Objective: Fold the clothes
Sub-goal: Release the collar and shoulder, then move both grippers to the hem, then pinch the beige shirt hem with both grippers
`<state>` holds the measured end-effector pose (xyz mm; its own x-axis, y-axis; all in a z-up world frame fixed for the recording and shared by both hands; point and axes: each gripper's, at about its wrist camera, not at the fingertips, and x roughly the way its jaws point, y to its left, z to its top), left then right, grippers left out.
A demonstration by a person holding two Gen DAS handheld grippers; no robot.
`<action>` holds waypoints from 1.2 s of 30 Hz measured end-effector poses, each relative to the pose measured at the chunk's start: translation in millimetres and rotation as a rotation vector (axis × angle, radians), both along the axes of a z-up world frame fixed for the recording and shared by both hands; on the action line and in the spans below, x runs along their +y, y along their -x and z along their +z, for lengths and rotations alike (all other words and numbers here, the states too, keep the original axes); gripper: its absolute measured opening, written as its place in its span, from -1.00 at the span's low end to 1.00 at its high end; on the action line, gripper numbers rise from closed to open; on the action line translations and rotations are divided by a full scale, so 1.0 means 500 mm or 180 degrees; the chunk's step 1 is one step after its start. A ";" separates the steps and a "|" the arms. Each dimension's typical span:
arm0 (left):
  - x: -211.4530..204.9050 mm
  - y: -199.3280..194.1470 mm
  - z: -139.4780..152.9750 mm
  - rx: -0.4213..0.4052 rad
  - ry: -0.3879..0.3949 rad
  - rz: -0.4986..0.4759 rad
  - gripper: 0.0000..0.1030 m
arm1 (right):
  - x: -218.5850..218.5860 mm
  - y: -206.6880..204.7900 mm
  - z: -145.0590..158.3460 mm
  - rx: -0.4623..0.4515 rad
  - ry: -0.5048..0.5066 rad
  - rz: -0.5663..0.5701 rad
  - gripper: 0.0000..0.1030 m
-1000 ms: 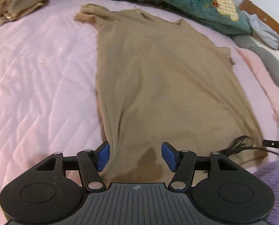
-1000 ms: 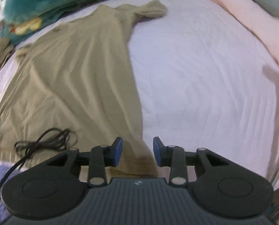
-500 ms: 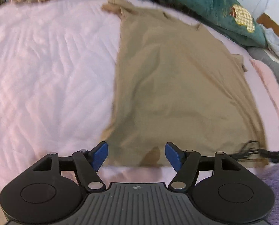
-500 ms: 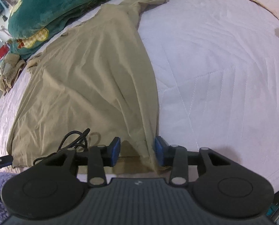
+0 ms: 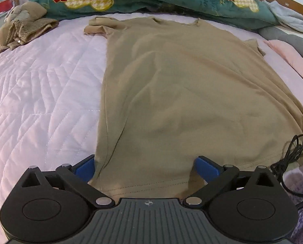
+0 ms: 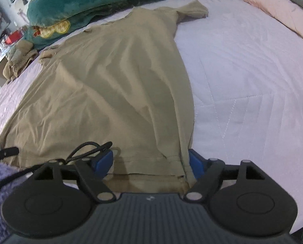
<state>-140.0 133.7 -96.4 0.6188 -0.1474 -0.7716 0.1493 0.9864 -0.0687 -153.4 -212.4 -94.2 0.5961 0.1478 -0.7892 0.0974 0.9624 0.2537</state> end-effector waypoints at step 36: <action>0.080 0.036 0.001 0.0012 0.0350 -0.0364 -0.09 | -0.004 0.020 0.056 0.0596 0.0116 0.0082 0.05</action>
